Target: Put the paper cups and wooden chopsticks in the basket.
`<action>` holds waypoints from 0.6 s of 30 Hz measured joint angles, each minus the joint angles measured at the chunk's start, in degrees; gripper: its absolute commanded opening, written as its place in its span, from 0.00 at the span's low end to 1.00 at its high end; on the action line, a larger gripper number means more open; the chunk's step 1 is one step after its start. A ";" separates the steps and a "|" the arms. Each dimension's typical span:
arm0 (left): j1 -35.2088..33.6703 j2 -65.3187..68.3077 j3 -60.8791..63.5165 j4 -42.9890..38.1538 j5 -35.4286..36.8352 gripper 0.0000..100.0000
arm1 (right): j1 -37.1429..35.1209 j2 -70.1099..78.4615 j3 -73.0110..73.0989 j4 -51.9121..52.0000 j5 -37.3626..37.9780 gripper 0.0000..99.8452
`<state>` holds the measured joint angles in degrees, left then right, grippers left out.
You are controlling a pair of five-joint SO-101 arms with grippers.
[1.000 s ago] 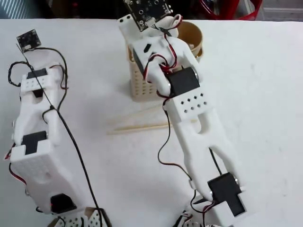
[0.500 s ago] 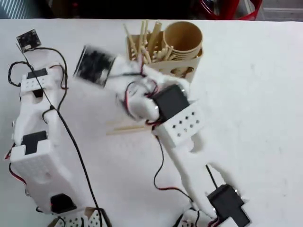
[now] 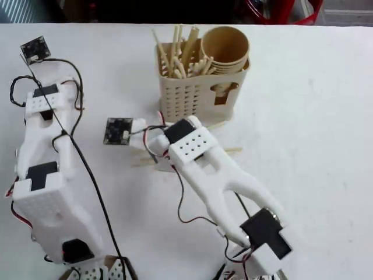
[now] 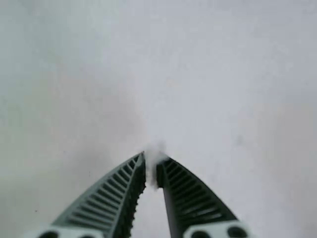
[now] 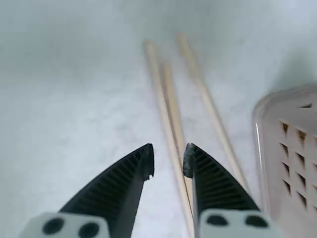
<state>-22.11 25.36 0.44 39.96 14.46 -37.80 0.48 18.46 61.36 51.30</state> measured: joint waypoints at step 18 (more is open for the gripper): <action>0.00 0.00 0.00 0.00 0.00 0.06 | 3.69 8.62 2.37 -7.38 2.64 0.11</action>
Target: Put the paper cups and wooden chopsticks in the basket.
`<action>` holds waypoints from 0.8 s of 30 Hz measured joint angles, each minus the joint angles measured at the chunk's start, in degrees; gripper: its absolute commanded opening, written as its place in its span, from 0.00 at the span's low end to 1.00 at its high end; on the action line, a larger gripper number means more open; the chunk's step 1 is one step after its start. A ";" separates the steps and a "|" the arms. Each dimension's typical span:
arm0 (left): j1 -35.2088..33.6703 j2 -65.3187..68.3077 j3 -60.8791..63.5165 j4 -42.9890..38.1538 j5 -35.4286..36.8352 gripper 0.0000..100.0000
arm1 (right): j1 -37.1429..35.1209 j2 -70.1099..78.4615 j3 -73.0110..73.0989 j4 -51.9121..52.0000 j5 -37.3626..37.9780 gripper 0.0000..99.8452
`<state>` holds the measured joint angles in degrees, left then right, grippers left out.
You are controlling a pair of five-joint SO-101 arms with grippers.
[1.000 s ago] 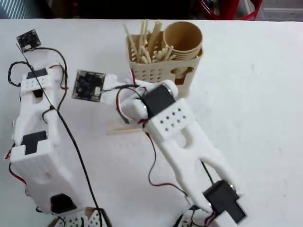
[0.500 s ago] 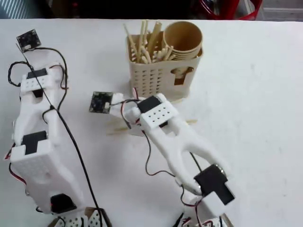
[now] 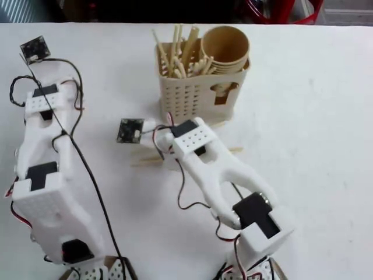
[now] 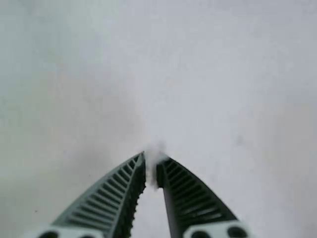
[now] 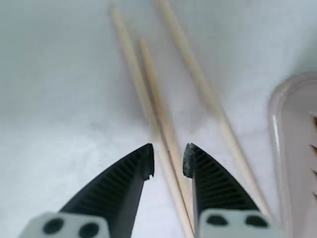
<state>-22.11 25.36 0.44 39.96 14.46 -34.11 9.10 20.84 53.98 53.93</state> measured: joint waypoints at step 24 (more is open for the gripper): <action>0.00 0.00 0.00 0.00 0.00 0.06 | 0.18 4.13 2.55 -3.96 0.00 0.04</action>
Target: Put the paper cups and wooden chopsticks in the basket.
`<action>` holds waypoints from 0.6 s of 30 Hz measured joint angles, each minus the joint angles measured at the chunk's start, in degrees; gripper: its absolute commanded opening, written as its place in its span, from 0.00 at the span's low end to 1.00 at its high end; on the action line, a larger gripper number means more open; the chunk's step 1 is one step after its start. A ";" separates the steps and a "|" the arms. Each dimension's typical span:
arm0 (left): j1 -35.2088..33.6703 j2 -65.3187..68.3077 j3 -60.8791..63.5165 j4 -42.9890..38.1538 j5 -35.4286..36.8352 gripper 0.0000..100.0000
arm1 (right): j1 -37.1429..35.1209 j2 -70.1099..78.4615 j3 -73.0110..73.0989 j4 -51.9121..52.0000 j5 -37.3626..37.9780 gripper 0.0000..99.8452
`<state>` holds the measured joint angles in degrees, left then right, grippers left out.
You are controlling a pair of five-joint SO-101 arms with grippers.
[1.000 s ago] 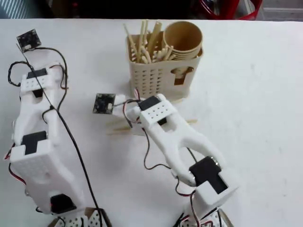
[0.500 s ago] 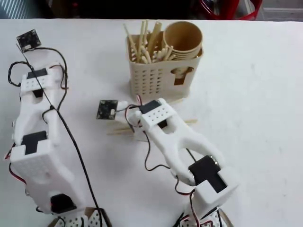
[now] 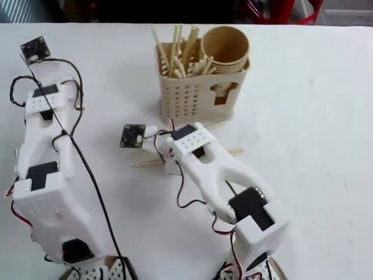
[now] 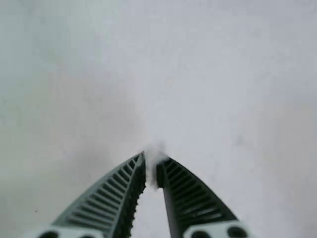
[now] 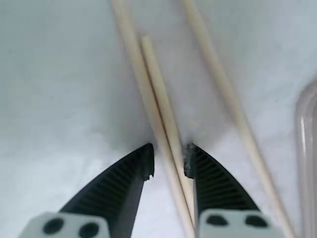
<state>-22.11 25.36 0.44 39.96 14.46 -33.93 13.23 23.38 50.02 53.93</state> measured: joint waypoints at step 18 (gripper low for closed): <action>0.00 0.00 0.00 0.00 0.00 0.06 | 0.79 -22.07 0.09 11.69 -6.15 0.02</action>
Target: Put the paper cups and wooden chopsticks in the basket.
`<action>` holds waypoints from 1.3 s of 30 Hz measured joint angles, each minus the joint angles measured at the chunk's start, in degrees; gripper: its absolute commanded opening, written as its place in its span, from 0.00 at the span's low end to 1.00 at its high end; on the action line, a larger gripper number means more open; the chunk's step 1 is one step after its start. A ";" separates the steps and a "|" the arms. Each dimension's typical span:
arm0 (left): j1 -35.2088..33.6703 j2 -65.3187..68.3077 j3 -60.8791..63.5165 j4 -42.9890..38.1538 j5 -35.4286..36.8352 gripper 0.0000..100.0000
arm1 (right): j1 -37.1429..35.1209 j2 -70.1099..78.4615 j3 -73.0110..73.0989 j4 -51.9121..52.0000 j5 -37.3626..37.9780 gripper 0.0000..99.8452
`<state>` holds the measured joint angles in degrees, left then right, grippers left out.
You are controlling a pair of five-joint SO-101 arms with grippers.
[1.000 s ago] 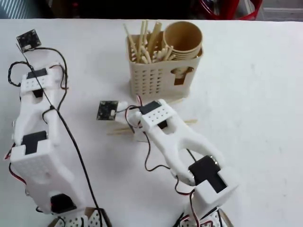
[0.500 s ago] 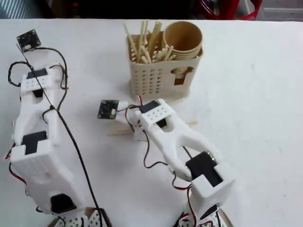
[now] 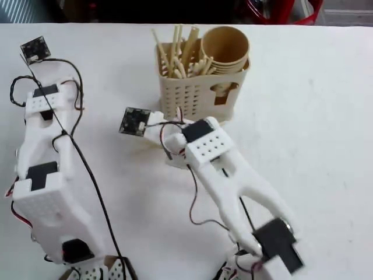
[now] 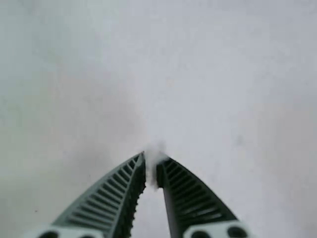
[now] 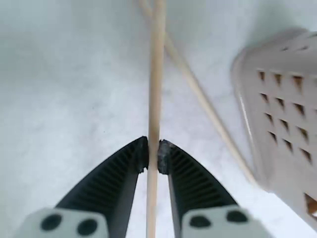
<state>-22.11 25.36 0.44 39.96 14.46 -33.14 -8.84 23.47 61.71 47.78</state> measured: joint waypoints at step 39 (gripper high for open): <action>0.00 0.00 0.00 0.00 0.00 0.06 | 0.97 3.34 -36.48 -44.22 -27.52 0.02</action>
<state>-22.11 25.36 0.44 39.96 14.46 -32.18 -5.49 -13.01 17.49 20.26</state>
